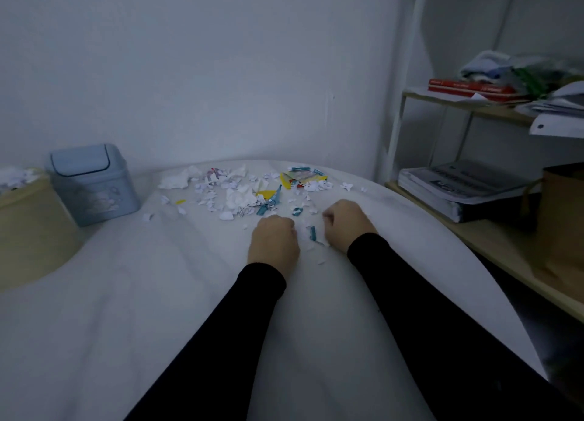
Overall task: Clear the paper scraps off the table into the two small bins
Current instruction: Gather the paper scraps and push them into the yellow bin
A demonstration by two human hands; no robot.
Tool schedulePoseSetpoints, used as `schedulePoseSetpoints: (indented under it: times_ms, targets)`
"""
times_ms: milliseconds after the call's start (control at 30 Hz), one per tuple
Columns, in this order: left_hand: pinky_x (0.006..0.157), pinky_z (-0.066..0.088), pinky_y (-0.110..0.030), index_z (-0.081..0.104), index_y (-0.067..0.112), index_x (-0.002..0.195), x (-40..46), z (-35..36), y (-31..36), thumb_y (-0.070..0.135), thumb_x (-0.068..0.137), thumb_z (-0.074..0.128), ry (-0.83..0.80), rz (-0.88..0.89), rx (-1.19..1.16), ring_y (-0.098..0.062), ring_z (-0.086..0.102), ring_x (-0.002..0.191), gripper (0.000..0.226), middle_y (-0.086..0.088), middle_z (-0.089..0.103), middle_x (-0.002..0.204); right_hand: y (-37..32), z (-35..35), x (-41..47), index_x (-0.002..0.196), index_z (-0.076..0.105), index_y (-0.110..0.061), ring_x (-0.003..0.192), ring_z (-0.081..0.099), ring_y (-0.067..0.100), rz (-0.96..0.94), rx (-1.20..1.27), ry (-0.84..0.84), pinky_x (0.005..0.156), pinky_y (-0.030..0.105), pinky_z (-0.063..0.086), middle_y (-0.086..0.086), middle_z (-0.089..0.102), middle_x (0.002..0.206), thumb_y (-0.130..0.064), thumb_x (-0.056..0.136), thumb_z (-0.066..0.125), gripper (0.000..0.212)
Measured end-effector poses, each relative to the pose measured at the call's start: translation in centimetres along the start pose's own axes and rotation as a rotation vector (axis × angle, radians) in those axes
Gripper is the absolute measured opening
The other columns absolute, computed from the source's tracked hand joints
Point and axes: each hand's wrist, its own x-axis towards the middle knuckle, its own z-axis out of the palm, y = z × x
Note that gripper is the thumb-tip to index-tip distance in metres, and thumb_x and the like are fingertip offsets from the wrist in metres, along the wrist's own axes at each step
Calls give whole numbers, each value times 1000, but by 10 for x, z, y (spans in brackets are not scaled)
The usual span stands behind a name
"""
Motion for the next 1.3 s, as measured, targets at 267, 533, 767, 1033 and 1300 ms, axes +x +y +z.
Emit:
schedulePoseSetpoints:
  times_ms: [267, 533, 767, 1033, 1300]
  targets:
    - [102, 27, -39, 51, 20, 121, -17, -15, -19, 20, 92, 42, -7, -65, -14, -28, 34, 126, 31, -4, 41, 141, -23, -11, -43, 119, 65, -14, 118, 52, 22, -166, 181, -36, 101, 22, 35, 7, 59, 126, -25, 88, 60, 34]
    - [103, 29, -40, 48, 17, 132, 3, -7, -20, 30, 97, 37, -134, 22, 51, -32, 34, 127, 39, -5, 43, 143, -15, -6, -38, 124, 61, -25, 122, 46, 23, -34, 187, -119, 102, 29, 37, 7, 51, 126, -44, 73, 75, 56]
    - [98, 36, -25, 66, 11, 117, -6, -16, -29, 13, 89, 51, 36, 13, -173, -25, 54, 115, 32, -12, 65, 118, -3, -3, -30, 130, 54, -19, 126, 37, 27, 115, 92, 117, 103, 35, 31, 9, 44, 131, -61, 73, 66, 72]
    - [104, 34, -30, 61, 7, 122, -21, -19, -24, 14, 89, 46, 46, -34, -149, -30, 49, 121, 37, -14, 60, 127, -2, 4, -28, 138, 40, -16, 138, 24, 34, 290, -66, -84, 111, 58, 15, 16, 36, 146, -84, 73, 34, 94]
    - [98, 34, -28, 69, 11, 113, -29, -19, -33, 10, 91, 47, 27, 45, -83, -29, 56, 112, 31, -11, 67, 117, -33, 7, -41, 128, 56, -17, 122, 49, 27, -168, 64, 5, 104, 37, 35, 8, 57, 128, -36, 94, 49, 39]
